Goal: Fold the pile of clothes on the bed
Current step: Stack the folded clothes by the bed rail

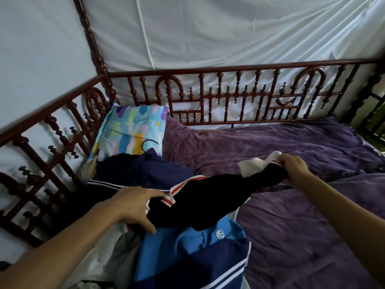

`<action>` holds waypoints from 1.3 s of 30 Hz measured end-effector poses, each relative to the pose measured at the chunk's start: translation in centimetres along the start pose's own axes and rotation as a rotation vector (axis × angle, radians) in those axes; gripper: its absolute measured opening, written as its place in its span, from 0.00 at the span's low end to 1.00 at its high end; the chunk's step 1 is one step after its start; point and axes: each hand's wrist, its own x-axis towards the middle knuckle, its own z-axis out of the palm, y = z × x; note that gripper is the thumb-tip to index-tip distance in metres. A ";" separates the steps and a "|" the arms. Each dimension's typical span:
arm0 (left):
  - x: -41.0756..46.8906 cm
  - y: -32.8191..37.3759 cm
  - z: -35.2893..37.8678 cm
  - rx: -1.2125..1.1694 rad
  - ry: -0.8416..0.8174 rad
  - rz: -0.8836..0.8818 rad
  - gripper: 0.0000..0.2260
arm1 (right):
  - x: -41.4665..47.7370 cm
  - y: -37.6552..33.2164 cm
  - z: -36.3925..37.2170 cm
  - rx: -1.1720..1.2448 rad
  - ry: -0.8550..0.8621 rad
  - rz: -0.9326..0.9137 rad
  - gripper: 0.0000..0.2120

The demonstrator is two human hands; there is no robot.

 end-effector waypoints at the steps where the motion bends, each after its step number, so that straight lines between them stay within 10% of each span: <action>1: 0.3 0.3 0.3 0.079 0.048 0.017 0.36 | 0.1 0.5 -0.8 -0.064 0.010 -0.002 0.11; 4: 1.3 1.1 -0.5 -0.115 0.368 0.006 0.07 | -0.3 2.9 -2.2 -0.399 -0.195 -0.023 0.14; 10: 1.9 4.2 -5.9 -1.143 0.484 0.219 0.07 | -4.4 8.9 0.3 -1.485 -0.775 -0.216 0.13; 18: 0.7 7.8 -8.8 -1.374 0.370 0.340 0.08 | -10.5 6.2 8.8 -0.346 -0.953 -0.151 0.35; 24: 0.5 6.1 -9.8 -1.396 0.490 0.299 0.11 | -13.4 7.2 11.3 -0.434 -0.960 -0.197 0.04; 30: 2.1 3.3 -8.9 -0.834 0.647 0.237 0.09 | -12.1 6.0 2.3 -0.295 -0.479 -0.522 0.13; 39: 7.1 14.5 -11.3 -0.276 0.301 0.325 0.16 | -11.0 6.1 -14.4 -0.132 -0.596 -0.084 0.19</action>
